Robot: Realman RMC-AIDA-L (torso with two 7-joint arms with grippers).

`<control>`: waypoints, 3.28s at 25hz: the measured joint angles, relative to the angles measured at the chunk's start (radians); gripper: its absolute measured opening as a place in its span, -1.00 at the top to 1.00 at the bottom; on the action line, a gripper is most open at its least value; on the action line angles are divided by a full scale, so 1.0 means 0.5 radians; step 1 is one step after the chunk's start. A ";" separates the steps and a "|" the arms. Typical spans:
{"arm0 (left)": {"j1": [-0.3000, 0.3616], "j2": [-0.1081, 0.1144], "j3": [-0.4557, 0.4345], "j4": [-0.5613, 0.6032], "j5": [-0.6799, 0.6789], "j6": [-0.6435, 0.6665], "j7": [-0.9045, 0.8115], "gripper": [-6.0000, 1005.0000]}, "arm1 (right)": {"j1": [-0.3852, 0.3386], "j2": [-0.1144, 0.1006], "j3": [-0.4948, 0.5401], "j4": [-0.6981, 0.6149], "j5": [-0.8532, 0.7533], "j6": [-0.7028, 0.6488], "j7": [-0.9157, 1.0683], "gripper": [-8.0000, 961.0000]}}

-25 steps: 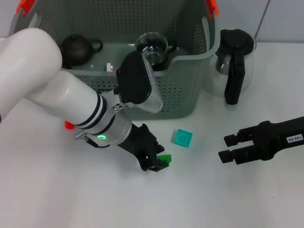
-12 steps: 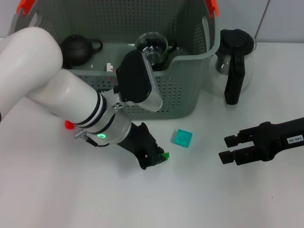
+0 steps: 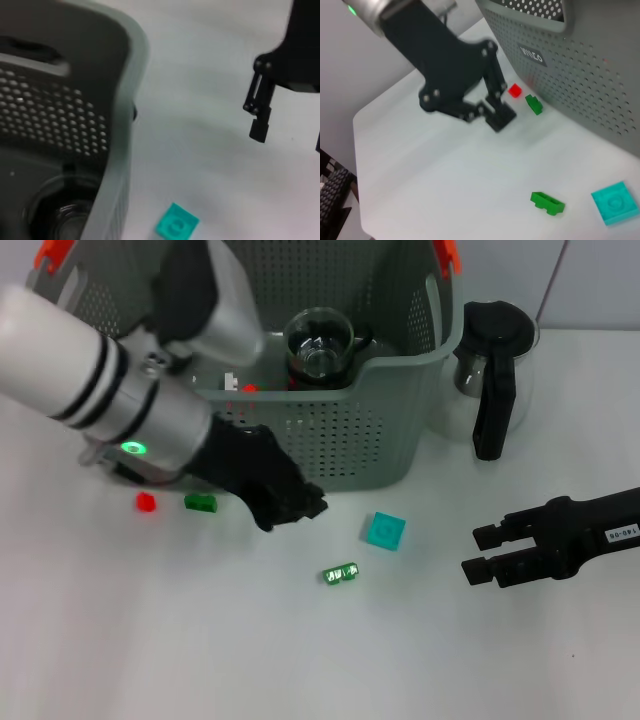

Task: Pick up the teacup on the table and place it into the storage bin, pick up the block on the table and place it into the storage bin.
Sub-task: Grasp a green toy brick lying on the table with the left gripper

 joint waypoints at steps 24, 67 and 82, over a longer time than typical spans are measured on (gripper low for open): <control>0.088 -0.052 0.276 -0.215 -0.066 -0.293 0.026 -0.06 | 0.008 0.000 0.021 0.000 0.000 0.000 0.001 -0.48; 0.098 -0.052 0.611 -0.481 -0.052 -0.757 0.037 0.29 | 0.002 0.000 0.021 0.000 0.000 0.013 0.001 -0.48; 0.090 -0.052 0.608 -0.437 -0.019 -0.672 0.000 0.65 | 0.005 -0.003 0.021 0.000 0.000 0.007 0.001 -0.48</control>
